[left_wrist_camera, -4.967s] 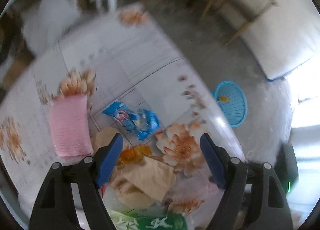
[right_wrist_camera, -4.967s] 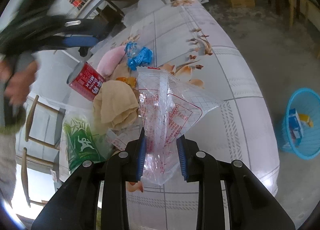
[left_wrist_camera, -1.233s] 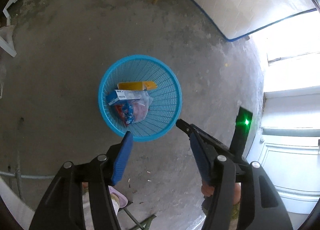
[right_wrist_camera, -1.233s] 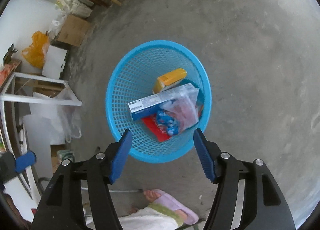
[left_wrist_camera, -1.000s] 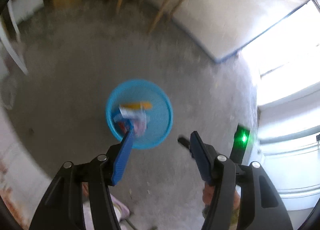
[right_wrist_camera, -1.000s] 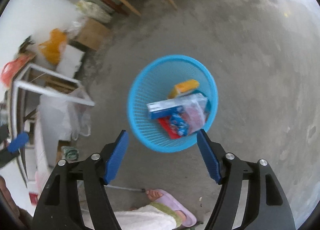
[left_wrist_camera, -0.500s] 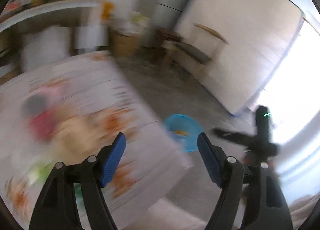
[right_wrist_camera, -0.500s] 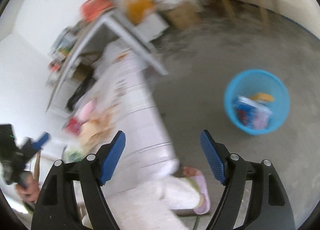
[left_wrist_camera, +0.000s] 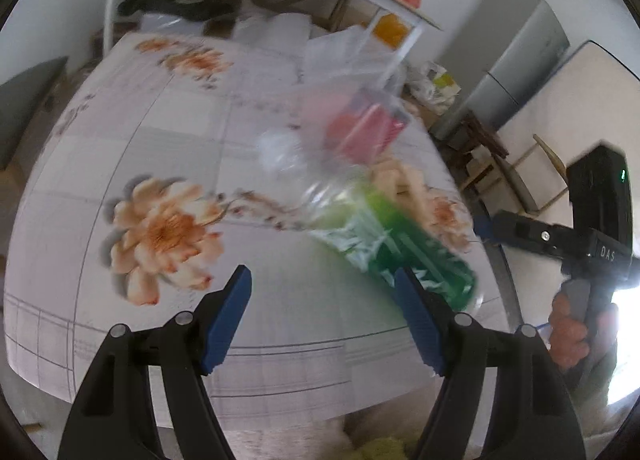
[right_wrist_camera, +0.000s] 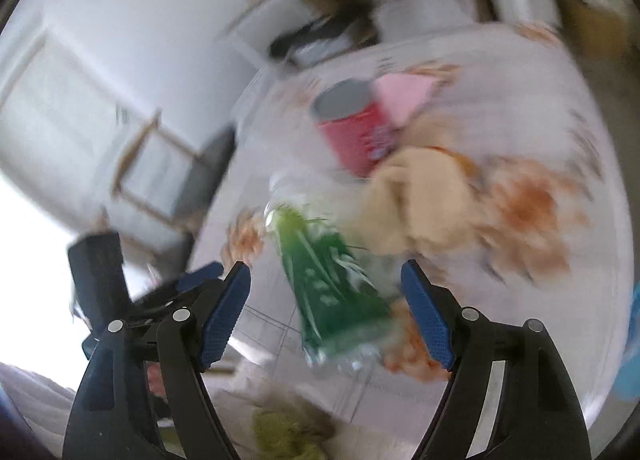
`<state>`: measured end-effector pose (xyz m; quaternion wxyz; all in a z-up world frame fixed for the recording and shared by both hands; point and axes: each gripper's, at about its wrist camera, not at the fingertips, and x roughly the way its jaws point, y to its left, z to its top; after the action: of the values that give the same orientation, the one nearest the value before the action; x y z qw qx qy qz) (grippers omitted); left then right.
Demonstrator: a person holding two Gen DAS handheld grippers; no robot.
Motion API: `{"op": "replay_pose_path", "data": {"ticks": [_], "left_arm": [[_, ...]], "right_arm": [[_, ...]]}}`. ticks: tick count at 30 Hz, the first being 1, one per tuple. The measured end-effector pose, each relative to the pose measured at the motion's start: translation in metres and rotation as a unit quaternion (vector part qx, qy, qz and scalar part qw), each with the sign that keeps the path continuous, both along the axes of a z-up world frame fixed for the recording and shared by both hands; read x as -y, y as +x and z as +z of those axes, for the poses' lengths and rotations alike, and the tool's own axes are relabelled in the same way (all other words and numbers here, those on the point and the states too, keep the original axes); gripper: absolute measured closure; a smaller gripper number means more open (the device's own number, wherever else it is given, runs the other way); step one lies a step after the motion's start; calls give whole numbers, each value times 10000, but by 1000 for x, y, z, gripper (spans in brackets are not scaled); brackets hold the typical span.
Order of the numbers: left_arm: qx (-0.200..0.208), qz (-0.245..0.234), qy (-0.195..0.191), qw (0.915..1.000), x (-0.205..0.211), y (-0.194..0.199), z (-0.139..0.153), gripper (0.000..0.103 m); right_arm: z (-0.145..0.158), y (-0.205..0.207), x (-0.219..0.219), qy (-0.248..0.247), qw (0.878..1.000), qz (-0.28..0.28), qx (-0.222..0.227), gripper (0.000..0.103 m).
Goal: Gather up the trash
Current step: 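Move both grippers back over the table, then grasp the green scream bottle with the right gripper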
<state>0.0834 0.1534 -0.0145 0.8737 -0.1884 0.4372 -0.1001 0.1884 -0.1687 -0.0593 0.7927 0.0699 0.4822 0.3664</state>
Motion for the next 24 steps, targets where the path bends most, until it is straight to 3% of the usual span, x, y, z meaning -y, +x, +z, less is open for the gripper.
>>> {"op": "replay_pose_path", "data": {"ticks": [6,12,19,24], "left_arm": [[-60,45,-194,9998,-22,-4,-14,31],[-27,93,-206,9997,-35,-2,-20,31],[-127,140,-238,9995,-47,-1,-27,43],[-138,178,-257,9994,-52,-4,-28,46]], "right_arm": [[-16,9,-47,-786,9956,489,-168,29],[-18,-10,-72,-1059,9902,857,-317,29],[-20,-5,-101,-1307,9875,843,-248,29],[-32,6,-119,-1436,9864,735,-314,36]]}}
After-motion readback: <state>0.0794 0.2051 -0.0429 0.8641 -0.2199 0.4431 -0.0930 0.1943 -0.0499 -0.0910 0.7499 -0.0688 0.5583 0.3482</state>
